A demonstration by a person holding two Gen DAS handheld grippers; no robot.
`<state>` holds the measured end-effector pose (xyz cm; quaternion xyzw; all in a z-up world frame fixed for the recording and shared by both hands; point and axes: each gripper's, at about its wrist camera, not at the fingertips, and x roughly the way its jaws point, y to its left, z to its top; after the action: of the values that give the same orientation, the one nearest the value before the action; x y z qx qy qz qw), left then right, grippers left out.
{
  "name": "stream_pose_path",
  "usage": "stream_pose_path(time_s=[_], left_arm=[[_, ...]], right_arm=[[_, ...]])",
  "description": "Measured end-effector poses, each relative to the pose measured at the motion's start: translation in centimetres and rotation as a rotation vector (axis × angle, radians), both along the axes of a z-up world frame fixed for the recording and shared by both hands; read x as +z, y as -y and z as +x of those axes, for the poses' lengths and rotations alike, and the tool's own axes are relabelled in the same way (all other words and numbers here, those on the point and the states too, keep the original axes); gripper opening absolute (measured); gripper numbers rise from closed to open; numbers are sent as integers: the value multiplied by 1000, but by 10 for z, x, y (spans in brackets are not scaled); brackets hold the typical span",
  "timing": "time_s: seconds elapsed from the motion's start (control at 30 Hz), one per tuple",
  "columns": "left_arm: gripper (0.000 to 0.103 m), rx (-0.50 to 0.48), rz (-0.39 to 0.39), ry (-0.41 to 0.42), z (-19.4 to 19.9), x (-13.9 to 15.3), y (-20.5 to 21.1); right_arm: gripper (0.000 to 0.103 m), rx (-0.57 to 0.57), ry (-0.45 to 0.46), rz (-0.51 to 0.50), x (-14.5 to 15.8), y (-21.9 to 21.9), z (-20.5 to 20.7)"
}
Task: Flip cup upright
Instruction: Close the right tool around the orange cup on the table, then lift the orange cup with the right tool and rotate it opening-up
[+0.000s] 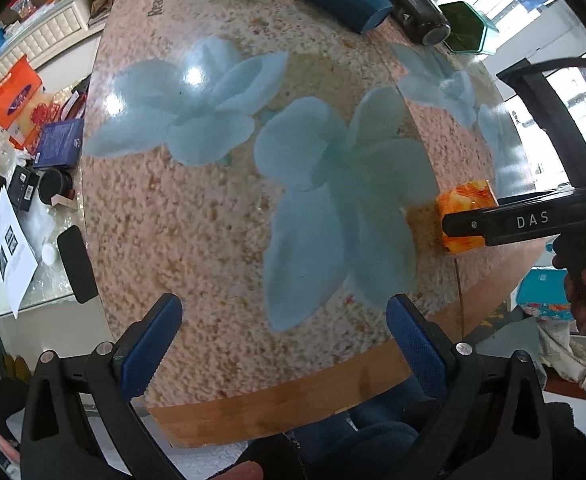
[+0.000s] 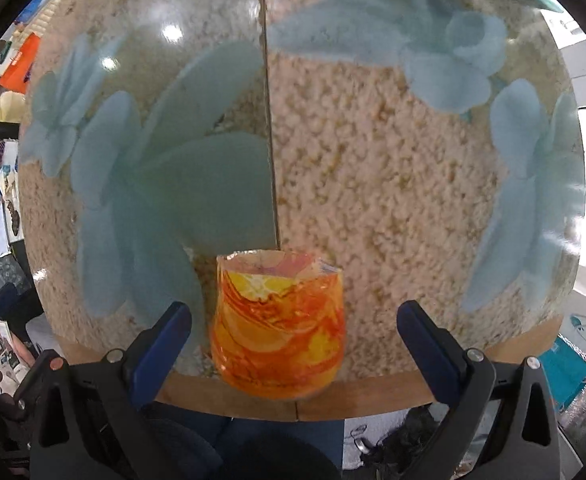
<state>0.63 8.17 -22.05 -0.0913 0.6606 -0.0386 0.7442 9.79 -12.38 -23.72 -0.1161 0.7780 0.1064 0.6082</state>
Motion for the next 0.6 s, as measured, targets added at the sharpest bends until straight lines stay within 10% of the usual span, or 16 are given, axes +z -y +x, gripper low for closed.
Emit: stream_pose_path(time_s=[0.17, 0.6], left_arm=[[103, 11, -6, -12, -1, -6, -5], [103, -20, 5, -14, 8, -3, 14]], right_arm=[[66, 19, -23, 0, -11, -5, -4], [62, 28, 26, 139, 3, 14, 3]])
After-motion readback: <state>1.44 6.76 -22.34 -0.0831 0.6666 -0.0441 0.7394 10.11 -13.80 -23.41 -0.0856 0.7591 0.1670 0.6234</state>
